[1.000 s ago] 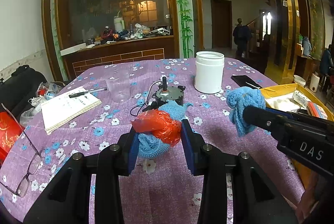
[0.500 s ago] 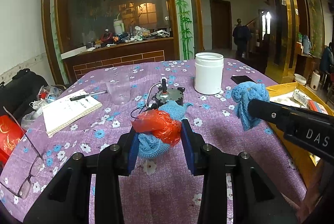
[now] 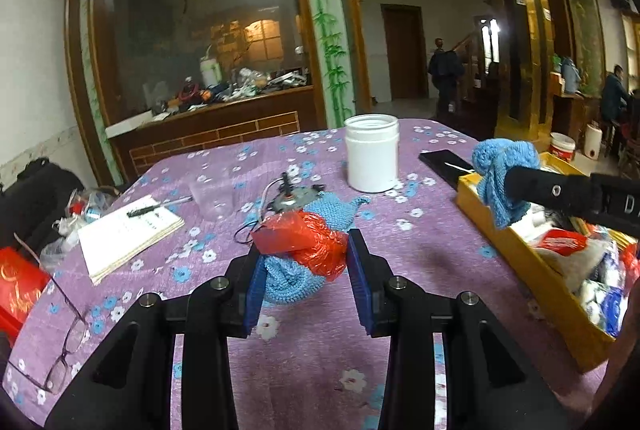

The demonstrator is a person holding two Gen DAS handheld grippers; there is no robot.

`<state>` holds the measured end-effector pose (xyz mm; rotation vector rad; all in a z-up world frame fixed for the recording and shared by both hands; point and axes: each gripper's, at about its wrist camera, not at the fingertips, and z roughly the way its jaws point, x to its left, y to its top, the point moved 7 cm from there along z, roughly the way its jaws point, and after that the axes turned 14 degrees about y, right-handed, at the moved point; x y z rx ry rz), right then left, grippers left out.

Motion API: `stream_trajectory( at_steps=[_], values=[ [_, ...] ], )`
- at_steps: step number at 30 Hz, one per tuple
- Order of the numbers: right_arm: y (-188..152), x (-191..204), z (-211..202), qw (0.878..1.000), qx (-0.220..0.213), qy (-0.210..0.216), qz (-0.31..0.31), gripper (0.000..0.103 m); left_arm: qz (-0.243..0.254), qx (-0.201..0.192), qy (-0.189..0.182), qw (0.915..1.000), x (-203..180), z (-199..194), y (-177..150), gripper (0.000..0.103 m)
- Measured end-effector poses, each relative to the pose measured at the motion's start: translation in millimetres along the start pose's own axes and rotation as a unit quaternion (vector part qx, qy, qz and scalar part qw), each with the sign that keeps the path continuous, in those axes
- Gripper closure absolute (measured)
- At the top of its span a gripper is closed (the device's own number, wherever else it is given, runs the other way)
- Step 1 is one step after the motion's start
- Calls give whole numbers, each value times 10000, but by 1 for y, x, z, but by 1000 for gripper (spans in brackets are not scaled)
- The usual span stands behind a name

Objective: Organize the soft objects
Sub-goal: 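Carry both held cloth items over the box and lower them inside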

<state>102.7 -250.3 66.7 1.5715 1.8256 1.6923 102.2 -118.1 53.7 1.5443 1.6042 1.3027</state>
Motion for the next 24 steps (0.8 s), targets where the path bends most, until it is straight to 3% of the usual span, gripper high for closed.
stream_trajectory(
  at_steps=[9, 24],
  values=[
    [10, -15, -48, 9993, -362, -90, 52, 79, 341, -227, -188, 9990, -38, -28, 12, 68],
    [10, -73, -111, 9957, -721, -302, 497, 79, 938, -470, -530, 9931, -114, -59, 20, 68]
  ],
)
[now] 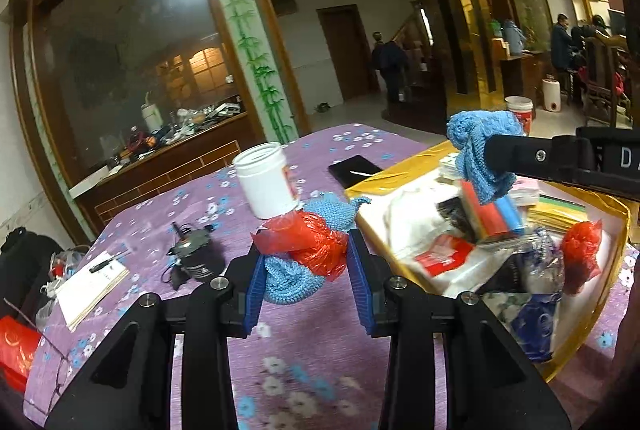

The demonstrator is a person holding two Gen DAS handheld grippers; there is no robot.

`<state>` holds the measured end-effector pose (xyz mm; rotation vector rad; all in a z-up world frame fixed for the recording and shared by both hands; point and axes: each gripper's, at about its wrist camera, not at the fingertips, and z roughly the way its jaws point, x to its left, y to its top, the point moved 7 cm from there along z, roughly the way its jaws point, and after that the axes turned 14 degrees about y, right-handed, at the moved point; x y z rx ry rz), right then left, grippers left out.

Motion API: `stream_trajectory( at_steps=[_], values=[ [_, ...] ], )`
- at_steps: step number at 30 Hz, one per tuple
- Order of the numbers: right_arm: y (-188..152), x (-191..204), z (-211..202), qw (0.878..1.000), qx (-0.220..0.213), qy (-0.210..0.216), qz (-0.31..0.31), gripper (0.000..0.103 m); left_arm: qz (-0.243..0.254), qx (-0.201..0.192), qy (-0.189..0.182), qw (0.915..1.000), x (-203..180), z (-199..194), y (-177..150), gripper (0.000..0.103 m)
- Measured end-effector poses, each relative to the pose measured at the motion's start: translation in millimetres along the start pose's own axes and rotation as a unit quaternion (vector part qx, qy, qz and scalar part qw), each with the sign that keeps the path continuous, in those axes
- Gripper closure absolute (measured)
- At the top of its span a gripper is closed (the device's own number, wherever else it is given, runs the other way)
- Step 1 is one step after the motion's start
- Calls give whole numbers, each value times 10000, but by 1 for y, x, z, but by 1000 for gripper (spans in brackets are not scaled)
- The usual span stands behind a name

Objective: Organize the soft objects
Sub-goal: 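Carry both held cloth items over the box and lower them inside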

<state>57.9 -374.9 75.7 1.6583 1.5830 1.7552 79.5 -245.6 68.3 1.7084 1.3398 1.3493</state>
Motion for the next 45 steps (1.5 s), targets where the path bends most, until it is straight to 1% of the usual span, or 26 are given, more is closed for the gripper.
stream_trajectory(
  at_steps=[6, 18, 28, 31, 35, 41, 45],
  values=[
    [3, -20, -14, 9999, -56, -110, 110, 79, 141, -51, -125, 9998, -24, -5, 6, 68],
    [-2, -60, -34, 9985, -78, -383, 395, 79, 428, -21, -393, 9983, -72, -14, 6, 68],
    [-11, -84, -35, 9957, 62, -753, 543, 79, 690, 69, -642, 9955, -109, -17, -3, 68],
    [-14, -89, -33, 9943, 86, -941, 499, 79, 769, 79, -697, 9946, -117, -18, -5, 68],
    [-22, -96, -26, 9927, 198, -1030, 595, 78, 838, 101, -782, 9934, -125, -19, -9, 67],
    [-22, -99, -20, 9922, 235, -1028, 672, 78, 661, 290, -979, 9926, -122, -14, -10, 67],
    [-23, -101, -17, 9916, 275, -1047, 709, 77, 648, 293, -1002, 9924, -123, -16, -10, 67]
  ],
)
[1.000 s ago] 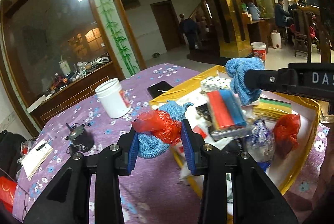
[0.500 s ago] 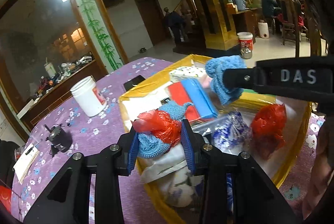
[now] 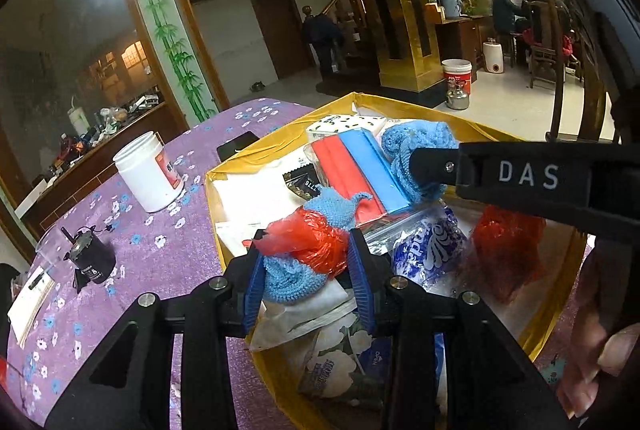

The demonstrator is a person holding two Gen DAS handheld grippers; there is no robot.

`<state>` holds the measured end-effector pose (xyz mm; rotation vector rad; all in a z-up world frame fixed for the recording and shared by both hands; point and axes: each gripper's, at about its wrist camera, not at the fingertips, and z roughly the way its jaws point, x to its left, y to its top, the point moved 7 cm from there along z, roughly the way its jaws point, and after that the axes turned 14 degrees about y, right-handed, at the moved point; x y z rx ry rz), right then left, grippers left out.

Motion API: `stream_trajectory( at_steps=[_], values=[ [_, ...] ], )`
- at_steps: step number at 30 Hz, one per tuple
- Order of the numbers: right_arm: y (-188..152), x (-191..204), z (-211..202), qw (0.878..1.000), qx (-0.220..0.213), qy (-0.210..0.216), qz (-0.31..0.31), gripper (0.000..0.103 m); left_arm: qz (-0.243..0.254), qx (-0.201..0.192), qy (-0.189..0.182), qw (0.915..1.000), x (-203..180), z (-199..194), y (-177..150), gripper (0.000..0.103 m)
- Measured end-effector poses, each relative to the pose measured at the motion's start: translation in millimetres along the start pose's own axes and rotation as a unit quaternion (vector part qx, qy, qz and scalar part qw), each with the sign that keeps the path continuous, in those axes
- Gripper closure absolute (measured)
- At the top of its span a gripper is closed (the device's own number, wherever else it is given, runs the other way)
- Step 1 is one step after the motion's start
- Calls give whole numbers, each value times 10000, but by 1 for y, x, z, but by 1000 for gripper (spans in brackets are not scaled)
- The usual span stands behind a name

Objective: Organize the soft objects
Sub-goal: 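Carry both held cloth items over the box and lower them inside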

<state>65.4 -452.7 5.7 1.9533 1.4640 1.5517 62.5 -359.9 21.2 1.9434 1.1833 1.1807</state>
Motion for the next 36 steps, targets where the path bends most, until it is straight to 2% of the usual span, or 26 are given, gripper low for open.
stream_trajectory(
  at_steps=[24, 30, 34, 36],
  values=[
    [-1, -3, 5, 9999, -29, -128, 55, 73, -18, 74, -45, 10000, 2, 4, 0, 64],
    [-2, -3, 4, 9998, -53, -179, 56, 72, -13, 132, -77, 9999, 4, 7, -1, 57],
    [-2, -3, 2, 9997, -84, -211, 57, 69, -32, 202, -111, 9997, 4, 10, -3, 54],
    [-2, -3, 0, 9996, -94, -245, 45, 66, -39, 227, -131, 9996, 4, 11, -3, 49]
  ],
)
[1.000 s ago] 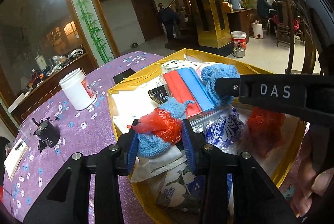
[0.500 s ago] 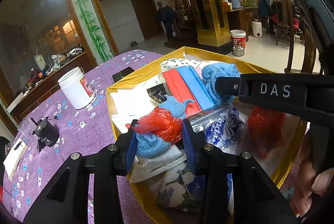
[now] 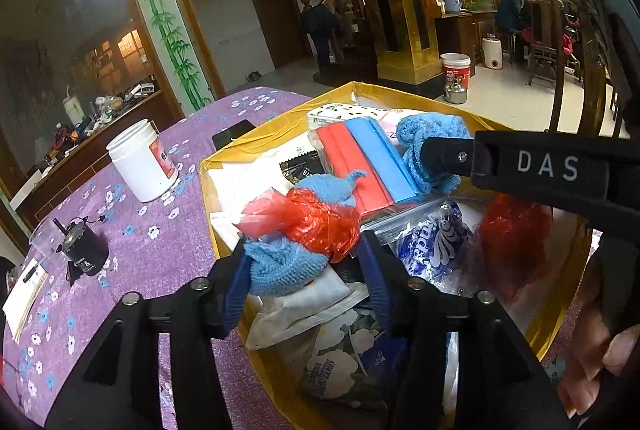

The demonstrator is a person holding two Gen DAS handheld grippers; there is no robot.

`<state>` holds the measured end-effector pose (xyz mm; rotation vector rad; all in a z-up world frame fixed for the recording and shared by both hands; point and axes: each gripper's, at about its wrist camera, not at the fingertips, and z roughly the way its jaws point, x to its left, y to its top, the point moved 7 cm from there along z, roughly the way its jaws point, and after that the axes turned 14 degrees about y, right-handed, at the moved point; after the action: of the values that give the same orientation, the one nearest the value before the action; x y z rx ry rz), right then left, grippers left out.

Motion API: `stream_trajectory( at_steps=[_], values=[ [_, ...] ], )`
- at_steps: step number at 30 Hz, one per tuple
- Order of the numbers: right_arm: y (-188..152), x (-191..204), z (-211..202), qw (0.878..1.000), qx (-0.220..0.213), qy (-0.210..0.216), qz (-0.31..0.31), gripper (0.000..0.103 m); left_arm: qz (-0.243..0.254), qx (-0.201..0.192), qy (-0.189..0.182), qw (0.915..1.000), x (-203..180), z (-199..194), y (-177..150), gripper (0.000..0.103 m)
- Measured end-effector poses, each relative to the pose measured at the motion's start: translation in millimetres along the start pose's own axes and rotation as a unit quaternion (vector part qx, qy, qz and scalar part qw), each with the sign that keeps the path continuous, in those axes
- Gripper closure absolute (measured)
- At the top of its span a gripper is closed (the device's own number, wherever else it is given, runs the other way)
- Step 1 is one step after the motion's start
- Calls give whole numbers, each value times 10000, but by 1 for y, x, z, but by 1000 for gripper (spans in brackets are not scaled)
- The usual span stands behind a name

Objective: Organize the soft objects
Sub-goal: 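Carry both held cloth items over the box and lower them inside, then open both grippers and withdraw them from the box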

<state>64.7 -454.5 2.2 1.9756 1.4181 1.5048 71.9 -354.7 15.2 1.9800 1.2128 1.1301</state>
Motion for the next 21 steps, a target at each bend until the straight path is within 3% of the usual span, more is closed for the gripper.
stream_trajectory(
  at_steps=[3, 9, 14, 21],
  values=[
    [3, 1, -5, 9999, -112, -74, -49, 58, -15, -15, -6, 10000, 1, -1, 0, 38],
    [4, 0, -9, 9997, -187, -96, -78, 57, -11, -20, -13, 10000, 0, -1, 0, 36],
    [7, -1, -11, 9995, -267, -183, -71, 57, -12, -122, -20, 9999, 0, -4, 1, 26],
    [11, -8, -19, 9979, -477, -442, -15, 57, 39, -286, -5, 9996, -1, -10, 3, 25]
  ],
)
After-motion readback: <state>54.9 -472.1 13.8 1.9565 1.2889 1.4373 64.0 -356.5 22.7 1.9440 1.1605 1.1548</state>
